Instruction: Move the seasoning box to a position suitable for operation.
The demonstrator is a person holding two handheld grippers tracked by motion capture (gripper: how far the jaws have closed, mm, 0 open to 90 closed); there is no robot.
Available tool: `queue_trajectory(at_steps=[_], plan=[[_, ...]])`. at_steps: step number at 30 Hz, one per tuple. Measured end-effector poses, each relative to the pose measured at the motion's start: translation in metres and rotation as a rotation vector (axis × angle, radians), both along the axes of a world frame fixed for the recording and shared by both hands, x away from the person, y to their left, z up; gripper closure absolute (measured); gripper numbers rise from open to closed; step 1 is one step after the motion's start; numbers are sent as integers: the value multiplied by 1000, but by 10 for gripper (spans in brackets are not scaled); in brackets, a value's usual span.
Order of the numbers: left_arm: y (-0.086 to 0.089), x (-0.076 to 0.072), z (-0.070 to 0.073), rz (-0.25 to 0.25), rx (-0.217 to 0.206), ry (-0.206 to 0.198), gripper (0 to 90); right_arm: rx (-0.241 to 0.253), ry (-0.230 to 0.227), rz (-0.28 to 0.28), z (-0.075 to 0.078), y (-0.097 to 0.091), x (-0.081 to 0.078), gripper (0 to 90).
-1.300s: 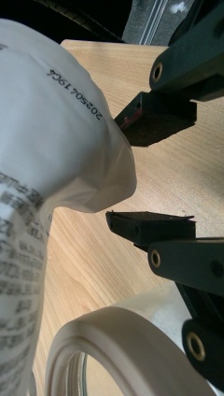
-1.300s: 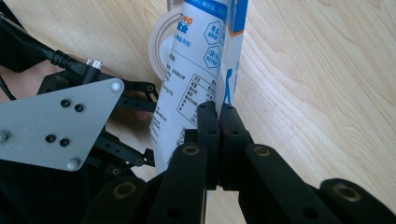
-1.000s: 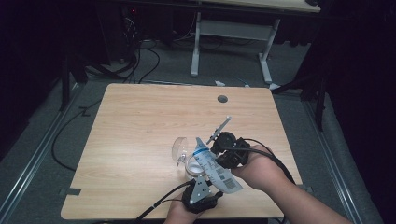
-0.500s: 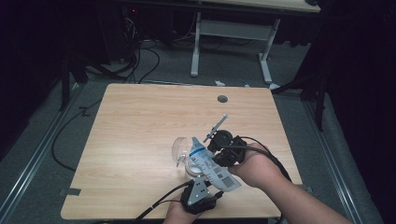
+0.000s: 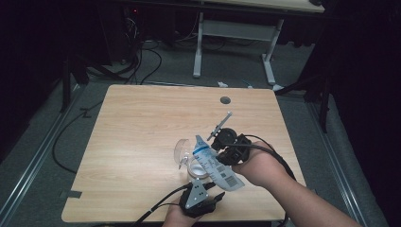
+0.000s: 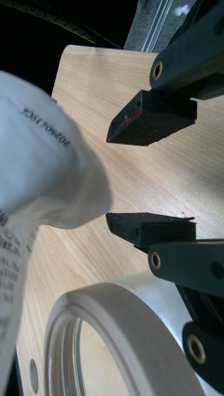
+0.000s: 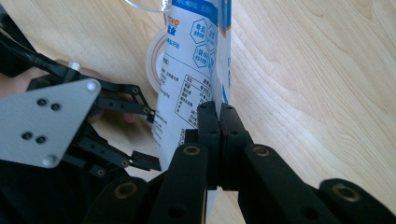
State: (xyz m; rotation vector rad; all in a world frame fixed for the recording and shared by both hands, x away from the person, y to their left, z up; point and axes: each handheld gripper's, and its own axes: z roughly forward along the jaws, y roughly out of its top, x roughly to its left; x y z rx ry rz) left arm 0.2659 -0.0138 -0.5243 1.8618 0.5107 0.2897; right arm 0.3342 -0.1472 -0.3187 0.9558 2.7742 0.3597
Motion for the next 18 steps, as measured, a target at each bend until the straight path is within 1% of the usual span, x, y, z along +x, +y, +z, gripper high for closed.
queue_trajectory(at_steps=[1, 5, 11, 14, 16, 18], plan=[[2, 0, 0, 0, 1, 0, 547, -6, 0, -3, 0, -1, 0, 899], [9, -1, 0, 6, -4, 0, 548, -4, -4, -10, 1, -4, 0, 899], [25, -1, 0, 26, -3, 5, 551, -12, -6, -22, 1, -8, 2, 899], [33, -2, -1, 32, 3, 3, 551, -21, -9, -23, 1, -9, 3, 899], [38, -2, -1, 38, 3, 5, 551, -14, -8, -27, 0, -11, 5, 899], [43, -1, -1, 47, 2, 6, 551, -24, -10, -34, -1, -12, 6, 899]])
